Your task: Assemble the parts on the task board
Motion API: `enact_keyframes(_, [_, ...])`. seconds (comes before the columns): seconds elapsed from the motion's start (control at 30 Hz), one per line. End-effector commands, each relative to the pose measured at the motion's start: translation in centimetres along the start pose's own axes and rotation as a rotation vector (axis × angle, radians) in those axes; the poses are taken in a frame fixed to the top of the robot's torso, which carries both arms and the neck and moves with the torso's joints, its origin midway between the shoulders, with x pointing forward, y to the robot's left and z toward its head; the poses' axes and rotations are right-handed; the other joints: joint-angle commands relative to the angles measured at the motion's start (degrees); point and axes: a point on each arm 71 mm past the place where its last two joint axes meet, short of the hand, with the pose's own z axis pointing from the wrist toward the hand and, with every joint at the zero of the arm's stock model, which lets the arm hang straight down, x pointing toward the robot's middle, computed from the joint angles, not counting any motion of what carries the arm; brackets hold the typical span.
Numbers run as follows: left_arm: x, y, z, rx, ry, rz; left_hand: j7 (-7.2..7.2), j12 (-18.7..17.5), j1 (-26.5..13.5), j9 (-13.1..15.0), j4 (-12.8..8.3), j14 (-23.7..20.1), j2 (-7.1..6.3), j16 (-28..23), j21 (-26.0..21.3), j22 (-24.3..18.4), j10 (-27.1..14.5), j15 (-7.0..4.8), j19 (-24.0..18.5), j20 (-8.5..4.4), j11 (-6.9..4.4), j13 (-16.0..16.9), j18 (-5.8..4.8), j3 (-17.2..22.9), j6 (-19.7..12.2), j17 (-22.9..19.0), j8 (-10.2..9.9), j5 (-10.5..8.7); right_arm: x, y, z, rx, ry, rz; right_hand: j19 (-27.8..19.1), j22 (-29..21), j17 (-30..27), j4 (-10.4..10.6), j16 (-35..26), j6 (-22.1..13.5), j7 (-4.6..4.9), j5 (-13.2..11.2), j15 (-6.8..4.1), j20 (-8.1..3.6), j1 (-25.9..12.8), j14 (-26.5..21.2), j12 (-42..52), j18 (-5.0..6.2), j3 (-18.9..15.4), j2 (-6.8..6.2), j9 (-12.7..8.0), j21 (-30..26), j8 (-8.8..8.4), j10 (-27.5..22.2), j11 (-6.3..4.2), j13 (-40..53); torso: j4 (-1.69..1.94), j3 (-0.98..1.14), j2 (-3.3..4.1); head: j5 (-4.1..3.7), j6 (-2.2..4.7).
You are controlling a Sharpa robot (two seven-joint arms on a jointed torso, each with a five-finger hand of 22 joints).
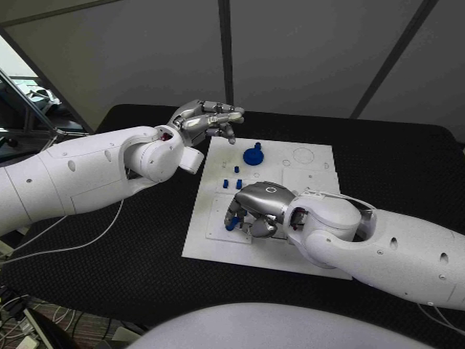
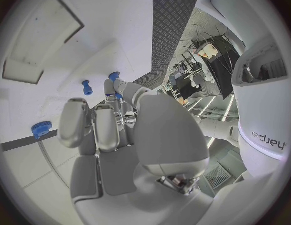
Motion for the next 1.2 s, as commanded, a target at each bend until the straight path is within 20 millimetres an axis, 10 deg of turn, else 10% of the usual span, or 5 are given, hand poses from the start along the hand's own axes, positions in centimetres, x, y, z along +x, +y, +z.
enact_keyframes(0.03, [0.2,-0.1,0.0,0.005,0.015,-0.003,0.00,0.30,0.00,-0.04,-0.13,0.02,0.24,-0.27,-0.35,-0.09,-0.43,0.39,-0.37,-0.14,0.13,-0.08,3.27,-0.33,-0.21,-0.05,-0.24,0.08,0.0,0.3,0.1,-0.005,0.010,-0.029,0.11,0.03,0.00,0.10,0.18,0.54,1.12,0.06,0.56,0.39,-0.54,2.20,-0.53,-0.96,-0.02,-0.23,0.04,0.14,0.14,0.02,0.17,-0.06,0.02,-0.01,-0.02,-0.02,0.02])
enact_keyframes(0.27, [0.2,-0.1,0.1,-0.003,0.017,-0.003,0.01,0.30,-0.02,-0.04,-0.13,0.02,0.25,-0.27,-0.36,-0.10,-0.45,0.40,-0.38,-0.14,0.14,-0.09,3.27,-0.34,-0.23,-0.07,-0.24,0.08,0.6,0.5,0.0,0.004,0.030,-0.029,-0.21,-0.20,-0.10,1.06,0.34,-4.06,1.83,0.24,1.28,1.01,-3.21,2.09,-2.17,-0.90,-1.69,-1.52,-1.09,-0.12,-2.21,-1.50,0.79,-0.28,0.01,-0.04,-0.03,-0.06,0.13])
enact_keyframes(0.77, [0.3,0.0,0.0,-0.018,0.028,-0.006,0.07,0.23,-0.09,-0.09,-0.12,0.02,0.29,-0.28,-0.29,-0.10,-0.70,0.45,-0.29,-0.12,0.22,-0.15,3.27,-0.37,-0.46,-0.16,-0.35,0.08,-0.2,1.0,-0.5,-0.009,-0.088,0.002,-0.54,-0.82,-0.30,1.76,0.65,-28.26,-3.11,0.49,0.39,0.40,-4.10,1.97,-3.09,-0.70,-3.80,-2.53,-2.74,-0.85,-2.54,-3.09,-0.19,0.24,-0.01,0.04,-0.03,-0.09,0.36])
enact_keyframes(1.2, [0.2,0.0,0.0,-0.019,0.029,-0.006,0.07,0.23,-0.09,-0.09,-0.13,0.01,0.30,-0.30,-0.27,-0.09,-0.73,0.46,-0.26,-0.11,0.22,-0.16,3.27,-0.37,-0.48,-0.18,-0.35,0.08,-2.3,-1.1,-4.8,0.064,-0.253,0.077,-0.13,-0.30,0.10,2.03,1.08,-18.62,-0.16,1.31,-0.29,-0.16,-4.03,2.08,-1.19,-0.80,-4.55,-2.38,-1.15,-0.48,-0.14,-0.58,-1.04,1.56,-0.21,-0.07,-0.36,-1.19,1.34])
